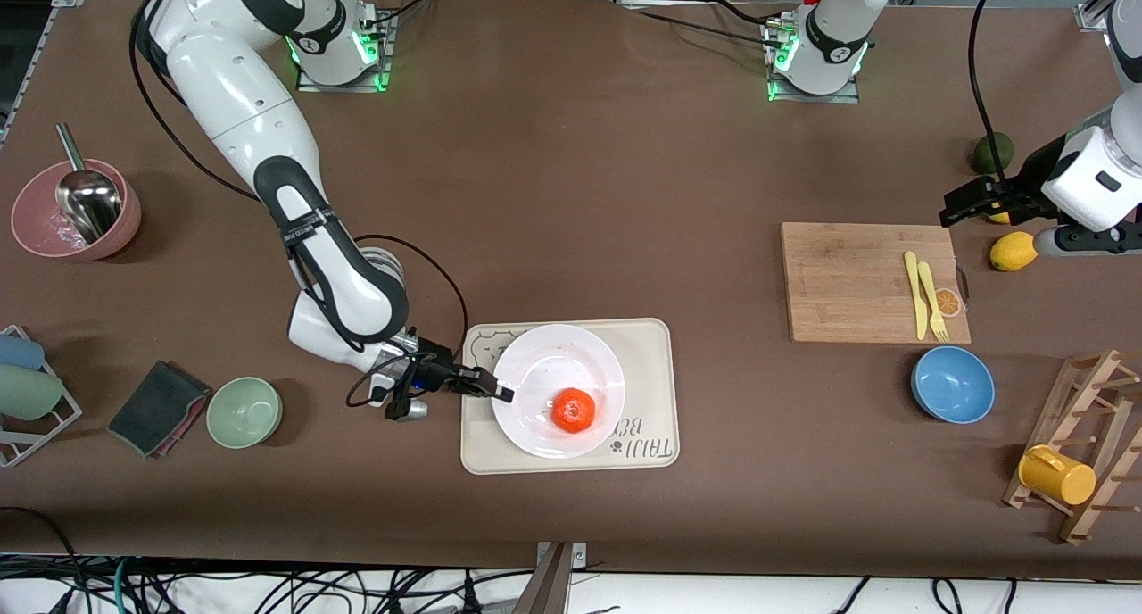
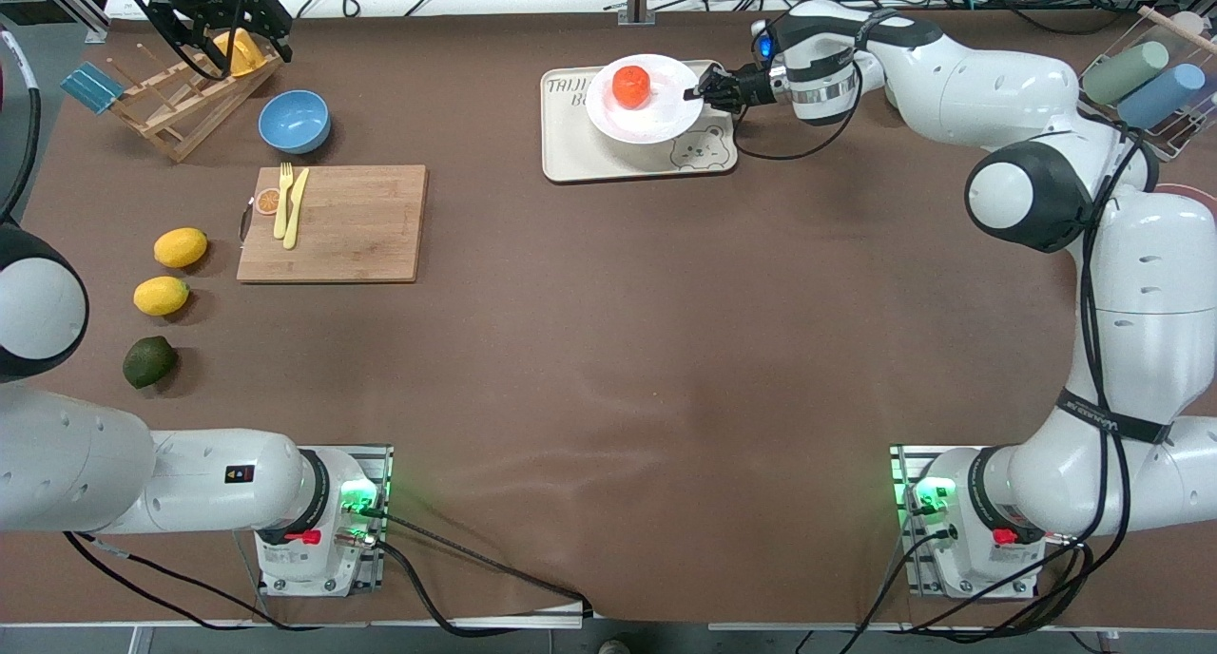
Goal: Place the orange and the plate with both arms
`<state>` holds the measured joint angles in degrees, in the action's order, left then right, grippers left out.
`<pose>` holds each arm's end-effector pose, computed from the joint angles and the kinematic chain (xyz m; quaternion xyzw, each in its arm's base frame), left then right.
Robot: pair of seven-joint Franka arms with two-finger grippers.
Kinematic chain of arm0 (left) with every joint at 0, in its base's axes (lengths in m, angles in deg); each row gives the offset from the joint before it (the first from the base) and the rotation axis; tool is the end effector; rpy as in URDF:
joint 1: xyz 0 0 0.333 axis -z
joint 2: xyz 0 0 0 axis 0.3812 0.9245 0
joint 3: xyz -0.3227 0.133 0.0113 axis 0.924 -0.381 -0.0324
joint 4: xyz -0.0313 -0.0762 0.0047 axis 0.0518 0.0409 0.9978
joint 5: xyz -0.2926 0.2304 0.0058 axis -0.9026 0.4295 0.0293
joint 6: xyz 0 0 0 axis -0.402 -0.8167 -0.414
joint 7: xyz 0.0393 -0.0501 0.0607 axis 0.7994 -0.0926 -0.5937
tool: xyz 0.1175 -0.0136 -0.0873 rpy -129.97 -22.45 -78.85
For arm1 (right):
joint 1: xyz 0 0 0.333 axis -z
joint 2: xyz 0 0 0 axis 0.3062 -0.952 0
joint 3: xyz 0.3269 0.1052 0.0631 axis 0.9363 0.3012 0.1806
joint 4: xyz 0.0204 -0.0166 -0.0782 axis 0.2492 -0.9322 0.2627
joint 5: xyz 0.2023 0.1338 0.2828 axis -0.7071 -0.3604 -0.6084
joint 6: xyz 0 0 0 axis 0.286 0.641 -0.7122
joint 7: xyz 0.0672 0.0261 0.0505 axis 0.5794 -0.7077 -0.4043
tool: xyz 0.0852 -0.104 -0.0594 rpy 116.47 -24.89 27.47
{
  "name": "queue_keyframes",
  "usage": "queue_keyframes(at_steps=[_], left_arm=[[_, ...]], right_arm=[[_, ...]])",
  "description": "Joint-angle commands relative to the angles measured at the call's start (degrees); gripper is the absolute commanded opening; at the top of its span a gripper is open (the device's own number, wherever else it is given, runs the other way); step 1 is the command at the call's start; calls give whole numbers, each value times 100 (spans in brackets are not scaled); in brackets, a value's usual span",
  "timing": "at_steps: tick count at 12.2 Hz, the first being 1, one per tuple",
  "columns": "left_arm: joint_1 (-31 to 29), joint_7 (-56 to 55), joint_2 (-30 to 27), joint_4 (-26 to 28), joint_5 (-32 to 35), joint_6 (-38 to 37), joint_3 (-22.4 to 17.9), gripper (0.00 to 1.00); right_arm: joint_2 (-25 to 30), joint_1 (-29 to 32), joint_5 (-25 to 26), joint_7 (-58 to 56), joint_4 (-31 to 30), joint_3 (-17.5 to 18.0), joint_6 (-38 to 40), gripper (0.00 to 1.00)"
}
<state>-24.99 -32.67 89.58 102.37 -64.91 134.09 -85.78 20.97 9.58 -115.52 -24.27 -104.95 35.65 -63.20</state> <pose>0.5368 0.0089 0.5386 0.9979 0.0350 -0.0484 0.0240 0.7188 0.3106 0.1533 -0.8724 0.0662 -0.1030 0.4733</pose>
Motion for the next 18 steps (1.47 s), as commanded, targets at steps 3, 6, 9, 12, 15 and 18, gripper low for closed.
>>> queue_keyframes(at_steps=[3,6,9,12,15,18], left_arm=[[21,30,41,-89,154,-83,13,100],[21,30,49,-89,154,-83,13,100],[21,30,49,-89,154,-83,13,100],[21,30,49,-89,154,-83,13,100],[21,30,49,-89,154,-92,13,100],[21,30,49,-89,154,-92,13,100]], right_arm=[[-202,-1,361,66,255,32,-23,26],[-167,78,956,66,220,-144,30,100],[253,175,1609,136,28,-266,476,100],[1305,175,1627,145,-708,-959,1765,100],[2746,175,1889,110,-1868,-1707,3111,100],[3908,175,3257,180,-2372,-2295,4236,100]])
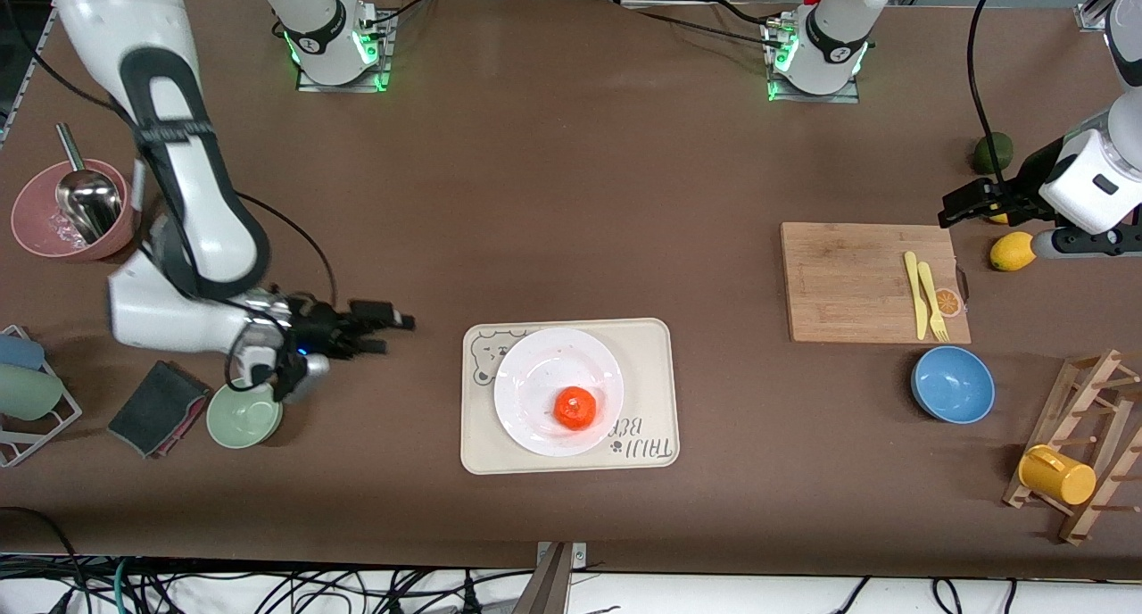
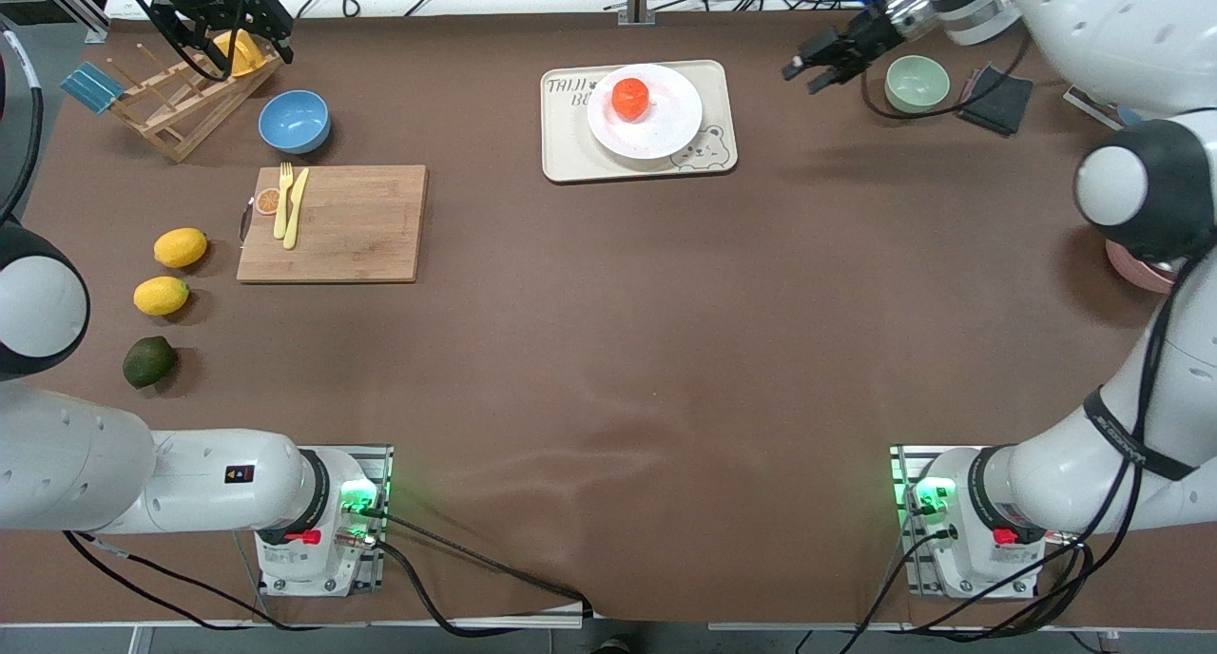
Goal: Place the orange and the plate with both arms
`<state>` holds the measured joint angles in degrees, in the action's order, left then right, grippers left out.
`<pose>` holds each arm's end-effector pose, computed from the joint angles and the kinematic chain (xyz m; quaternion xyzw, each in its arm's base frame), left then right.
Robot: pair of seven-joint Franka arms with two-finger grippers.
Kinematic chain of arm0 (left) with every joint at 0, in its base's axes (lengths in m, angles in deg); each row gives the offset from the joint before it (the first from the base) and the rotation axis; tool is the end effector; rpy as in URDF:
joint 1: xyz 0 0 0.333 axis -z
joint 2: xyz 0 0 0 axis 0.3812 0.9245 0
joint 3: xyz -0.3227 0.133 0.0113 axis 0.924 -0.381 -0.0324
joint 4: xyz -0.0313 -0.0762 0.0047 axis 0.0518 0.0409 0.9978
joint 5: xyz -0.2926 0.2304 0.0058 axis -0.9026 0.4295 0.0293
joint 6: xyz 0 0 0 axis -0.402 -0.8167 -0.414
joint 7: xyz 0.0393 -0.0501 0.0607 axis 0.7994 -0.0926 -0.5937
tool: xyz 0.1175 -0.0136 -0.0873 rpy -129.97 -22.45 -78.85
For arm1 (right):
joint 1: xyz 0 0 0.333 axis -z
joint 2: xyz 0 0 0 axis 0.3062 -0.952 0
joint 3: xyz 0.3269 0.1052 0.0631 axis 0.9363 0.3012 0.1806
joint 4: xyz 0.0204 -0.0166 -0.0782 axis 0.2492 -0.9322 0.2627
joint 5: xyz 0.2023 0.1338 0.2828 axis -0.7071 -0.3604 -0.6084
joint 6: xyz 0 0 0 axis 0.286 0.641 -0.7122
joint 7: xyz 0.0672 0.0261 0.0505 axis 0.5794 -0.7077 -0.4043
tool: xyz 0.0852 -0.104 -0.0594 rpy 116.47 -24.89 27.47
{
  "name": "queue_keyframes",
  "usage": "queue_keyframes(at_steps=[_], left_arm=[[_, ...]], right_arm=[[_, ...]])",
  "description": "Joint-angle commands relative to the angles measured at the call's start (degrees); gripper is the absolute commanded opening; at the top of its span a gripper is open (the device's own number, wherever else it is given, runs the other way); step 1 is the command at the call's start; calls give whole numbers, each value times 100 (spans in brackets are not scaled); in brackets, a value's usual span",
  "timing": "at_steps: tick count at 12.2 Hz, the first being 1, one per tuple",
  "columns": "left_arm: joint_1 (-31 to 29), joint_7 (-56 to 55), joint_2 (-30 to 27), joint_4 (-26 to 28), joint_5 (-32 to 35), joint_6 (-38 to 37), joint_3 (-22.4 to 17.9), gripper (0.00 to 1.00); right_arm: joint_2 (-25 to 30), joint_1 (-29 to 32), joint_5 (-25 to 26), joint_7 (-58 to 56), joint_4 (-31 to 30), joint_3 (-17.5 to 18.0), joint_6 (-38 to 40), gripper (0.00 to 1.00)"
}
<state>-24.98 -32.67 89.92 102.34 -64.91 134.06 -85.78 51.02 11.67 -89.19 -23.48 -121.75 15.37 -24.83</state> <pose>0.5380 0.0089 0.5356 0.9978 0.0349 -0.0514 0.0240 0.6505 0.1462 0.3415 -0.9194 -0.1669 0.0117 0.3560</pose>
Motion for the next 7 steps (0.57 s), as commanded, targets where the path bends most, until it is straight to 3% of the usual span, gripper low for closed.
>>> queue_keyframes(at_steps=[1,5,7], left_arm=[[20,30,15,-86,154,-89,13,100],[20,30,15,-86,154,-89,13,100],[20,30,15,-86,154,-89,13,100]], right_arm=[[1176,-25,1116,162,-684,-452,786,100],[2135,-25,3094,757,-596,-709,1484,100],[2417,-25,3616,1687,-474,-621,1729,100]])
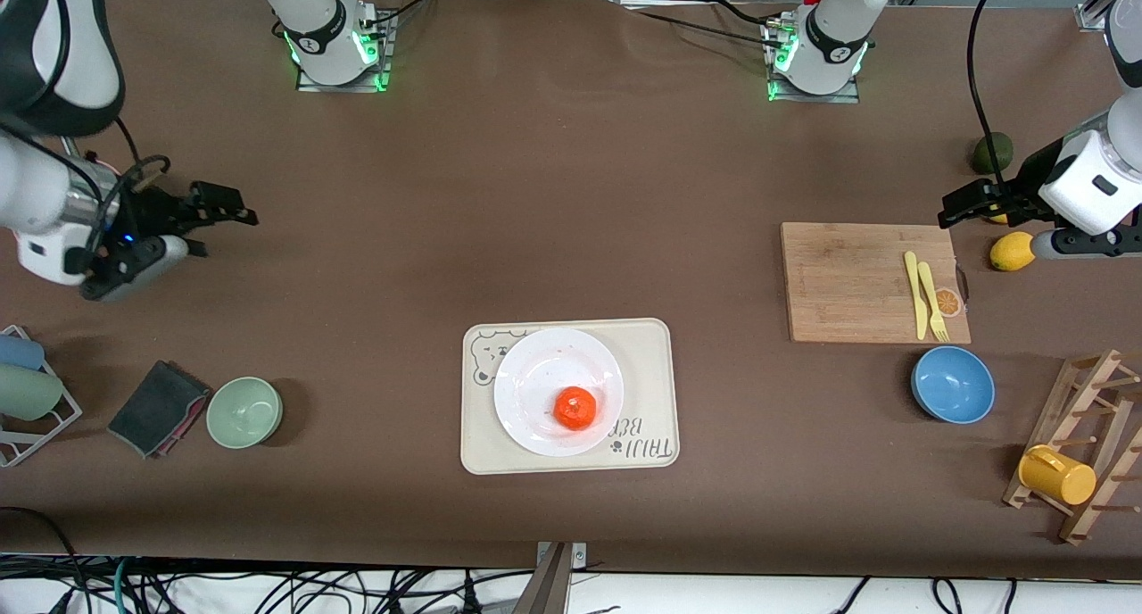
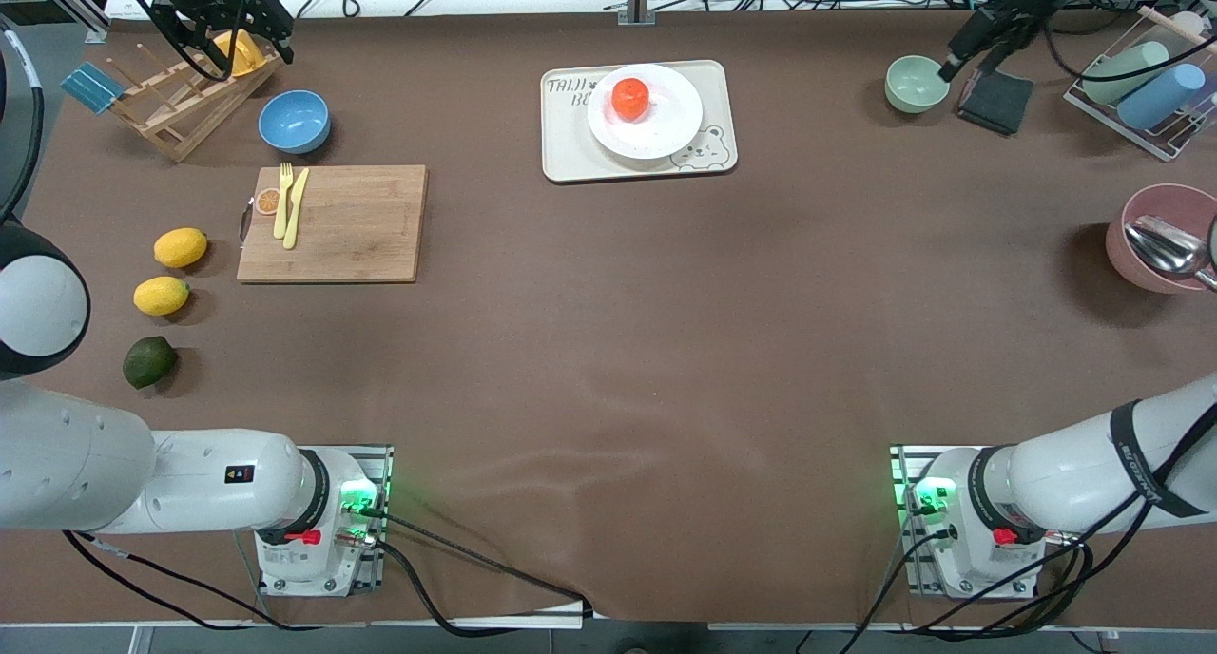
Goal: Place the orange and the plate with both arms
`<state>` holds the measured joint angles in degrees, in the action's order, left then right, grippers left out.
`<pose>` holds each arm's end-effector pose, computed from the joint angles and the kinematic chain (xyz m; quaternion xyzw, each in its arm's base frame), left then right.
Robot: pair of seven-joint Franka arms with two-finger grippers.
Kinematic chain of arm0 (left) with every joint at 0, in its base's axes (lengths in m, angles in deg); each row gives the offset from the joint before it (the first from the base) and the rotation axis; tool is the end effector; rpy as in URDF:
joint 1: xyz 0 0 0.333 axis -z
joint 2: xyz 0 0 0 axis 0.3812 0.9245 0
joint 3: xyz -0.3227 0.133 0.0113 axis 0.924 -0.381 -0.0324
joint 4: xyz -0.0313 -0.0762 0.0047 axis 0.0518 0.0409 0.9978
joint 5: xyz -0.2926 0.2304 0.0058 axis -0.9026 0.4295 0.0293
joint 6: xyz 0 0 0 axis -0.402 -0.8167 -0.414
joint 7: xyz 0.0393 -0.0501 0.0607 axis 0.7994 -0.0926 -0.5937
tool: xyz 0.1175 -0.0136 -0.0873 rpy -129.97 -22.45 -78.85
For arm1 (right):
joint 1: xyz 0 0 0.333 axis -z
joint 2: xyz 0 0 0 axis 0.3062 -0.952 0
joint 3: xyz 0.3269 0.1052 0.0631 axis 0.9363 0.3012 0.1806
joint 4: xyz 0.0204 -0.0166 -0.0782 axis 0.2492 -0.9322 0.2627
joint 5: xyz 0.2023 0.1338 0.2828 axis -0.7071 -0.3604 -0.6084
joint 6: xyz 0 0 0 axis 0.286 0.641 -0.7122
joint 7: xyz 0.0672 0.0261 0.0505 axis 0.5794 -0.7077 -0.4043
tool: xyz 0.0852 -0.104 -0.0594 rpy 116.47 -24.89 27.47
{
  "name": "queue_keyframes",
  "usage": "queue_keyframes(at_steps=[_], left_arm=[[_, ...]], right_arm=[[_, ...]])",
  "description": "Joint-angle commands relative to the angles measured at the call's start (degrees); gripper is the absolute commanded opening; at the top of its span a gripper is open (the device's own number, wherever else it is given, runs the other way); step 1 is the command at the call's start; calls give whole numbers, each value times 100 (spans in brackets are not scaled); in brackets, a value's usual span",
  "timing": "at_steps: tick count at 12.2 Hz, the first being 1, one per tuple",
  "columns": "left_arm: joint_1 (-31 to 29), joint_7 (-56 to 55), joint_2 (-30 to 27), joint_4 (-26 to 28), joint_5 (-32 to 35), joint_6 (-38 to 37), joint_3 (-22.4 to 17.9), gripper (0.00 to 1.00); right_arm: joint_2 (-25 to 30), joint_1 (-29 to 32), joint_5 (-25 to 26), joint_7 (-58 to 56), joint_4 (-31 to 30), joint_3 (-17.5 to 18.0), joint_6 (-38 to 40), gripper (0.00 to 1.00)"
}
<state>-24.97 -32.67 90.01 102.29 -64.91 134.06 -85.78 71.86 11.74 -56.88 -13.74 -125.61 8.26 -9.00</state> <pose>0.5385 0.0088 0.5351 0.9978 0.0348 -0.0517 0.0240 0.5598 0.0225 0.4950 -0.9722 -0.1889 0.0723 0.1176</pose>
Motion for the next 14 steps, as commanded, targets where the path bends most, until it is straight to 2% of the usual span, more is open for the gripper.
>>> queue_keyframes(at_steps=[1,3,5,6,14], left_arm=[[19,30,16,-81,154,-89,13,100],[19,30,7,-81,154,-89,13,100],[19,30,7,-81,154,-89,4,100],[19,30,16,-81,154,-89,13,100],[19,30,7,-81,154,-89,13,100]], right_arm=[[464,-32,560,1310,-35,212,191,100],[693,-32,1078,2026,-8,459,200,100],[703,-32,1587,2054,-8,477,17,100],[703,-32,1660,2054,1,477,-54,100],[712,-24,1151,2063,54,433,15,100]])
